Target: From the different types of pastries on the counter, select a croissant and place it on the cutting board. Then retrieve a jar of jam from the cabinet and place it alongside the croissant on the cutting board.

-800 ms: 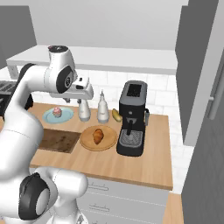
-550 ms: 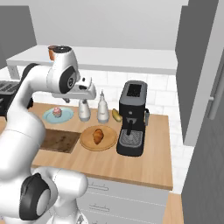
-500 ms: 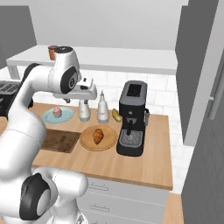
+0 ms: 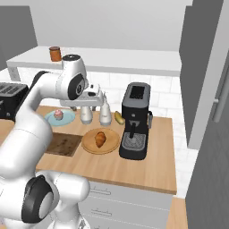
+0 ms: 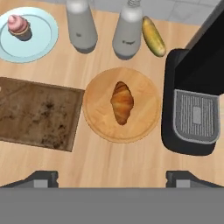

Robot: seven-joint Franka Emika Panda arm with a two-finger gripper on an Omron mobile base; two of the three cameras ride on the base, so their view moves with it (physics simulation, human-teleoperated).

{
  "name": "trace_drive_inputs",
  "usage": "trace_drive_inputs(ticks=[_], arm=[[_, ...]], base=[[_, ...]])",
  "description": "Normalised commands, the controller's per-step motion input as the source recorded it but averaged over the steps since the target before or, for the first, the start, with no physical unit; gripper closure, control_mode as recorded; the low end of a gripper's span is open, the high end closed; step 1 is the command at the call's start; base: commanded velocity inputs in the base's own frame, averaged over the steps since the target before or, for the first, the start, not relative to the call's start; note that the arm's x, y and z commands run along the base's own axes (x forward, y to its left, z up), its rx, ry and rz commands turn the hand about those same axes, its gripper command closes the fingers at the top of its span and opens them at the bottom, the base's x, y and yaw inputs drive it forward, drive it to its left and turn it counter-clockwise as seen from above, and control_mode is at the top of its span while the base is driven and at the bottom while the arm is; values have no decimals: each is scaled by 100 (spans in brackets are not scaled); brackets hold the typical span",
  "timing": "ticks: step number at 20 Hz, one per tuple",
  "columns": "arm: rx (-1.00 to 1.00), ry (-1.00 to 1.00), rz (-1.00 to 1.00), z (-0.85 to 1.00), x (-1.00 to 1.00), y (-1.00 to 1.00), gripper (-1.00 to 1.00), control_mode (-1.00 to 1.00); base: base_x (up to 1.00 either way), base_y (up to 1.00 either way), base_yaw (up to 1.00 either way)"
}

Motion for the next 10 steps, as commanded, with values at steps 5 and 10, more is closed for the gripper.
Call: trace_drive_inputs(ticks=[5,10], arm=[[-6,0,0,-64,1,-1,-100,-100],[-3,-2,0,-72,2,-1,-100,-100]], base=[[0,0,0],[0,0,0]])
